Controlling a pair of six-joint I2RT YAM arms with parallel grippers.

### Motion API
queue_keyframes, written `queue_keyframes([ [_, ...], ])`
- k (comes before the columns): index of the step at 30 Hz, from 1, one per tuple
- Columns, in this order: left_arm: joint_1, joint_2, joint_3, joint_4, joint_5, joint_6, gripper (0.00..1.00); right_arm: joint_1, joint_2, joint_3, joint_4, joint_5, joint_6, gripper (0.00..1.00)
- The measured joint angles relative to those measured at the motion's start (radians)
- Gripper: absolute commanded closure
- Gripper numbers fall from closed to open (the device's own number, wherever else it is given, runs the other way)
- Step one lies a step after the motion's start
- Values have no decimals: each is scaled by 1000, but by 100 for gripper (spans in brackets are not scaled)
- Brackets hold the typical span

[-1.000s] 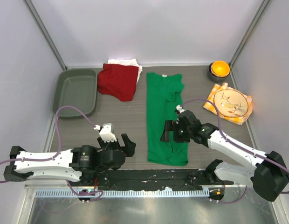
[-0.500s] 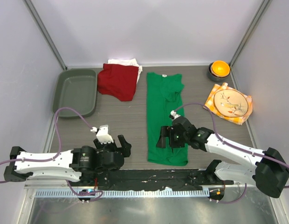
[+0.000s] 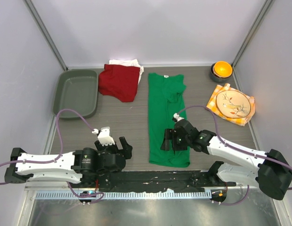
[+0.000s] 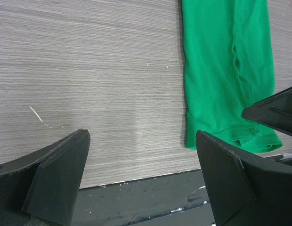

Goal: Fold and stack the t-shirts

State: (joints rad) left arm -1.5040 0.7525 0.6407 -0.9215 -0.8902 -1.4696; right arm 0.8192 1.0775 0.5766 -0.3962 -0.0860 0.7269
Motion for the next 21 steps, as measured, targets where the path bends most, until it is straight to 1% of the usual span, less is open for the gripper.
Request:
queue_keyframes([
  [7,0,3,0,4,0,3,0,5,0,-48,-2,5,10,27],
  [9,0,3,0,5,0,3,0,5,0,-50,-2,7,10,32],
  [10,0,3,0,5,0,3,0,6,-2,-51,-2,7,10,35],
  [11,0,3,0,5,0,3,0,6,-6,-51,-2,7,11,40],
  [13,0,3,0,6,0,4,0,6,-9,-51,-1,6,12,46],
  [14,0,4,0,7,0,4,0,6,-9,-51,-1,6,14,53],
  [16,0,7,0,10,0,6,0,7,-9,-51,-1,6,15,60],
  [17,0,9,0,13,0,7,0,8,-9,-51,0,6,17,67],
  [19,0,12,0,15,0,7,0,11,-8,-51,2,5,18,72],
  [20,0,13,0,16,0,7,0,13,-5,-51,5,5,21,78],
  [21,0,13,0,16,0,7,0,16,-1,-51,9,5,23,81],
])
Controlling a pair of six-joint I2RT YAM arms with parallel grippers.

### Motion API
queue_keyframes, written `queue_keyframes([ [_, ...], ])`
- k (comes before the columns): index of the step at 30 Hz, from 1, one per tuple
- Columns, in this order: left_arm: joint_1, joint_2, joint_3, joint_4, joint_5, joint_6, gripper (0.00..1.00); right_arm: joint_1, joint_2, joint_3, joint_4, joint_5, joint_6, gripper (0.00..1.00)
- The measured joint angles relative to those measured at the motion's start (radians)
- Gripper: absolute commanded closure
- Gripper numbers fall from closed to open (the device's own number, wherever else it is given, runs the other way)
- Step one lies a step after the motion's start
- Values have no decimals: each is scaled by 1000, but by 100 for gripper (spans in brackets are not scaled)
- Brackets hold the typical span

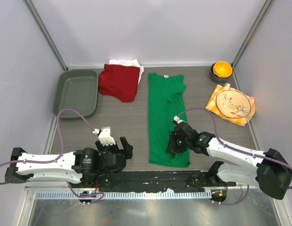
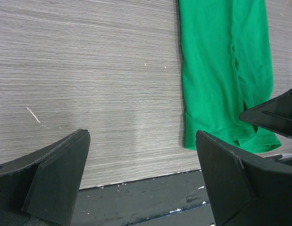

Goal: Fold and stack the t-shirts

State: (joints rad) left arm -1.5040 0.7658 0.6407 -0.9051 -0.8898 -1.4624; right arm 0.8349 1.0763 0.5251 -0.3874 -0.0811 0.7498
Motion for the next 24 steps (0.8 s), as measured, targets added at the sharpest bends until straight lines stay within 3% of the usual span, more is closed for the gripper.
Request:
queue_keyframes([
  [2,0,0,0,2,0,0,0,3,10,0,6,-1,5,91],
  [5,0,0,0,5,0,0,0,11,29,0,22,-3,11,99],
  [15,0,0,-6,16,0,0,0,85,221,80,99,-3,14,99],
  [16,0,0,-7,17,0,0,0,96,245,94,109,-3,14,97],
  [19,0,-1,-11,18,0,-1,0,121,282,127,126,-2,10,52],
  [22,0,-11,-21,18,0,-2,0,138,273,161,116,29,6,40],
  [24,0,-19,-32,18,0,-4,0,146,245,180,103,68,-2,40],
])
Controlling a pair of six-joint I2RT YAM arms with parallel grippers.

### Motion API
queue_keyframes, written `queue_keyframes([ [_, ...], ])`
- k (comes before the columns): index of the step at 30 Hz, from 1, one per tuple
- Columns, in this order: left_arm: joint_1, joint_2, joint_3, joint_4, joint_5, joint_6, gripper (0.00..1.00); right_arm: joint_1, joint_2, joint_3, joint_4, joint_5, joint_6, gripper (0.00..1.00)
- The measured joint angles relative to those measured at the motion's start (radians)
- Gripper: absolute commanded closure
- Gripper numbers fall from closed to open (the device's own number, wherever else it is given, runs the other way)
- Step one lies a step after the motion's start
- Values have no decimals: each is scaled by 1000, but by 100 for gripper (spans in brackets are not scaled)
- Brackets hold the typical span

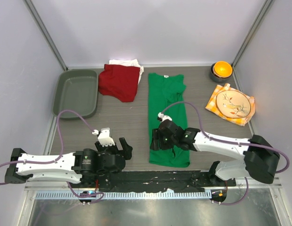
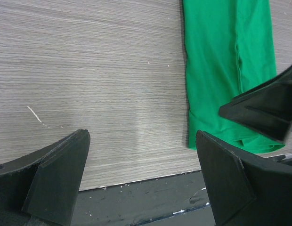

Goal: Fold and stack the t-shirts

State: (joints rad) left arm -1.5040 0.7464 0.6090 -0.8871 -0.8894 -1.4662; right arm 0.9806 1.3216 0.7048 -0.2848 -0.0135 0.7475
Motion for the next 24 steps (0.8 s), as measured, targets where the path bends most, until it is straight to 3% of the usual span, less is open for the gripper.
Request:
queue_keyframes([
  [10,0,13,-18,29,2,13,0,5,-243,36,-183,146,-5,38],
  [16,3,115,14,97,21,96,0,6,-340,-59,-267,165,42,40],
  [24,75,316,105,386,122,296,9,6,-455,-131,-360,192,101,41],
])
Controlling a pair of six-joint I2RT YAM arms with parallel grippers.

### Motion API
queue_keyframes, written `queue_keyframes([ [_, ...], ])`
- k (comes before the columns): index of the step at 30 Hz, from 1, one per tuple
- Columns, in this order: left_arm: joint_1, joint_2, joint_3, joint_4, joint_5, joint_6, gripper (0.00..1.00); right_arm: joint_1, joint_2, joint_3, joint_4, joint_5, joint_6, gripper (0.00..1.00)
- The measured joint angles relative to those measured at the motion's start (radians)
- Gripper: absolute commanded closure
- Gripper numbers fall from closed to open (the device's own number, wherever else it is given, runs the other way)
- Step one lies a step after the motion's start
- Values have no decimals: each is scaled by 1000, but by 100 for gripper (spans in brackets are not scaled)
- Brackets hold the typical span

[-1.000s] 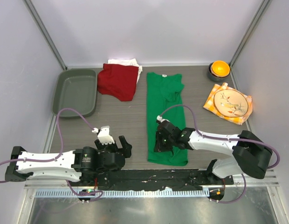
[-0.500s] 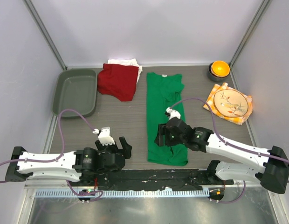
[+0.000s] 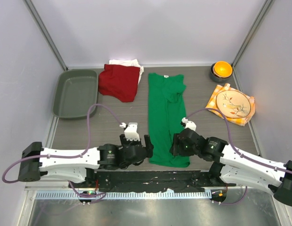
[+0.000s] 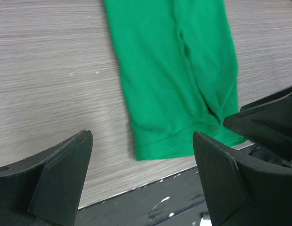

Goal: Fold and stack the t-shirts

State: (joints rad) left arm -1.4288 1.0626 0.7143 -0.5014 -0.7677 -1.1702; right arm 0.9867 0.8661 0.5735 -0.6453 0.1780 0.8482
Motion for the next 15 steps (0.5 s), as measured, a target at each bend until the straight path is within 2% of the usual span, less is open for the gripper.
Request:
queue_keyframes([
  [8,60,337,163,247,155,145,10,0,-109,0,-101,97,70,42],
  [15,92,574,326,280,305,208,12,0,-243,0,-220,181,146,43],
])
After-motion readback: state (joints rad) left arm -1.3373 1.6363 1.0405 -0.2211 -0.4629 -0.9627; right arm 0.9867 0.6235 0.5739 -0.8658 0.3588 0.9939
